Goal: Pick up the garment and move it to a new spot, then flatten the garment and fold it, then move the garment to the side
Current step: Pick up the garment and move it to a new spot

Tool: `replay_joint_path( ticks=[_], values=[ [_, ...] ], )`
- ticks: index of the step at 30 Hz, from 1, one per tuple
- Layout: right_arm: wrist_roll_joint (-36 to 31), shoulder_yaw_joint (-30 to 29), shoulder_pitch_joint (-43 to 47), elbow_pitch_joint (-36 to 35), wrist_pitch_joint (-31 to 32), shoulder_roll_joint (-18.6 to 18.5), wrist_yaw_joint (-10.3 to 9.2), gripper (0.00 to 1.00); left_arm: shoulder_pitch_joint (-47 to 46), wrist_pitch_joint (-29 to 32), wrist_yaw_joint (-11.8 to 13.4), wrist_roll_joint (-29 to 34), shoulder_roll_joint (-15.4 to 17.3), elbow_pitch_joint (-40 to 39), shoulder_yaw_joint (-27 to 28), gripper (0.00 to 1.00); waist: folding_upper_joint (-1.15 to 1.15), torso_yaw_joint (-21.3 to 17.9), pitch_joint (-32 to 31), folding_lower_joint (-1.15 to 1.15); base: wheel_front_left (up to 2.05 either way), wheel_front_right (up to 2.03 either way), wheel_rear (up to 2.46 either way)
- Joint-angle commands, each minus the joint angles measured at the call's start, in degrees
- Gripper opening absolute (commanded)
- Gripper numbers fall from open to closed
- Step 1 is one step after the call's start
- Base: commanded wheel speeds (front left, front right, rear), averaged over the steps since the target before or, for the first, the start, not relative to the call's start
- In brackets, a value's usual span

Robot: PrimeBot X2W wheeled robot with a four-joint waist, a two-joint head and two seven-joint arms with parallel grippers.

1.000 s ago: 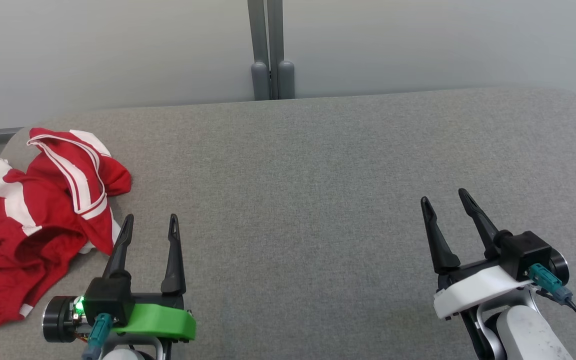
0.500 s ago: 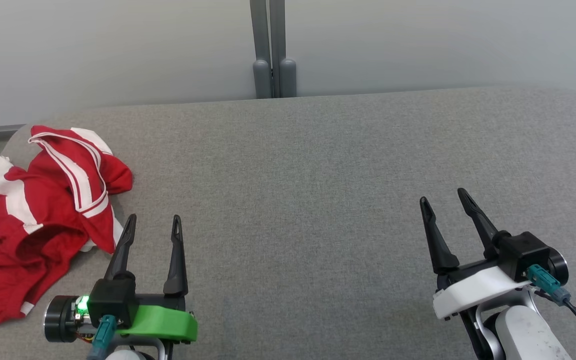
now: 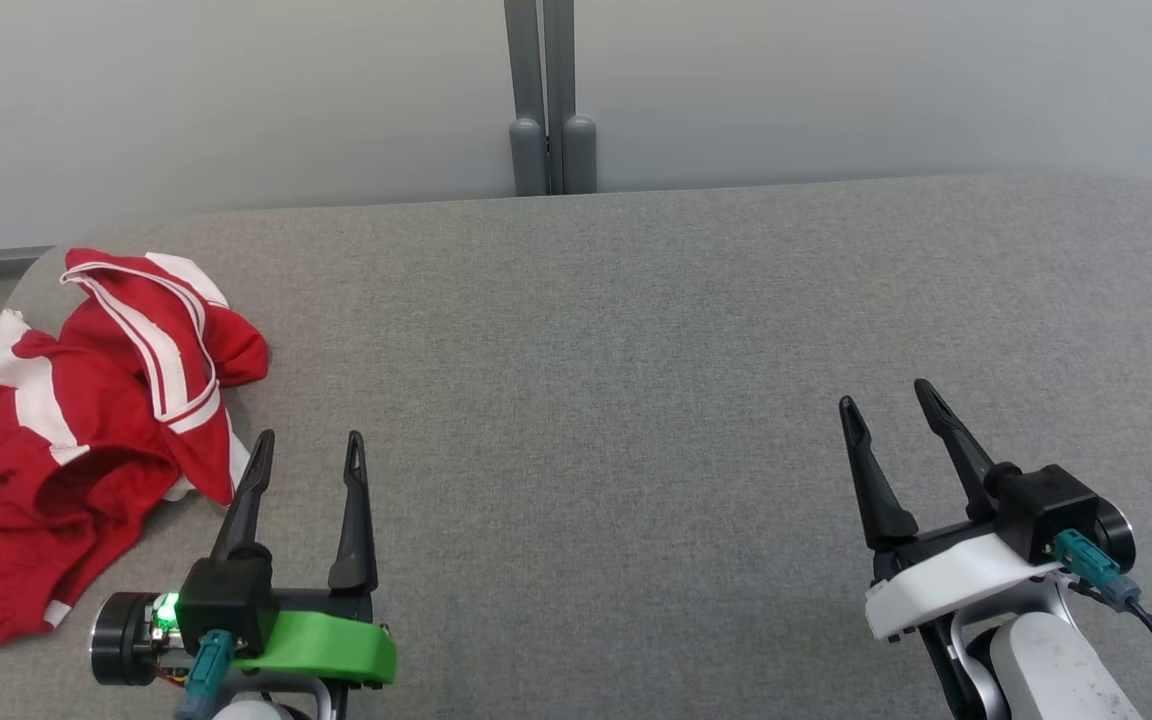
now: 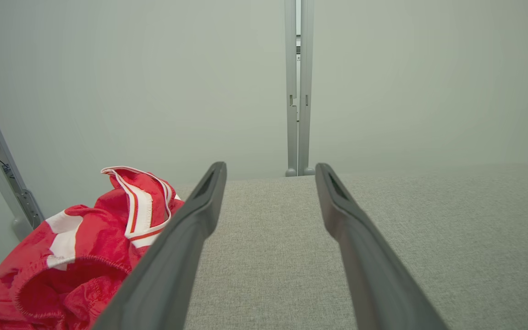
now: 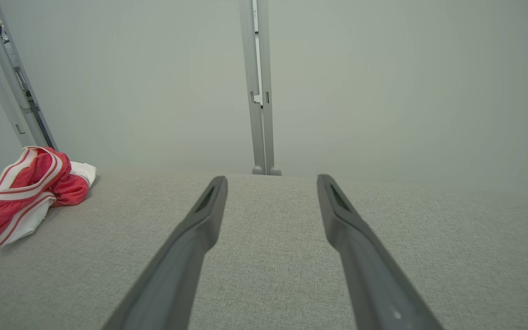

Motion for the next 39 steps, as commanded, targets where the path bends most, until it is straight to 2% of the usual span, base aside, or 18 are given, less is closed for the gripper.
replay_joint_path(
  ticks=[1,8,14,33,39],
  values=[
    [0.4,0.1,-0.6,0.1,-0.2,-0.1,0.02,1.0,0.3,-0.2,0.1,-0.5,0.4,0.2,0.0,1.0,0.0,0.1,0.0,0.0,0.0,0.0,0.0],
    [2.3,1.4,-0.5,-0.6,-0.2,-0.2,0.02,1.0,0.1,-0.2,0.2,-1.1,0.4,0.4,0.2,1.0,0.0,0.9,0.0,0.0,0.0,0.0,0.0],
    [5.0,2.9,0.4,-1.0,-0.2,-0.6,0.02,1.0,-0.2,-0.2,0.6,-3.2,0.4,0.2,0.8,1.0,0.0,3.3,-0.1,0.0,0.0,0.0,0.0],
    [8.4,5.2,1.9,-0.2,-0.2,0.0,0.02,1.0,2.1,-0.1,1.0,-6.9,0.3,1.4,3.3,1.0,0.0,20.3,-1.4,0.0,0.0,0.0,0.0],
    [8.8,6.4,2.0,-0.1,-0.2,0.1,0.02,1.0,2.7,-0.1,1.3,-7.9,0.3,1.9,4.6,1.0,0.0,23.8,-1.7,0.0,0.0,0.0,0.0]
  ],
)
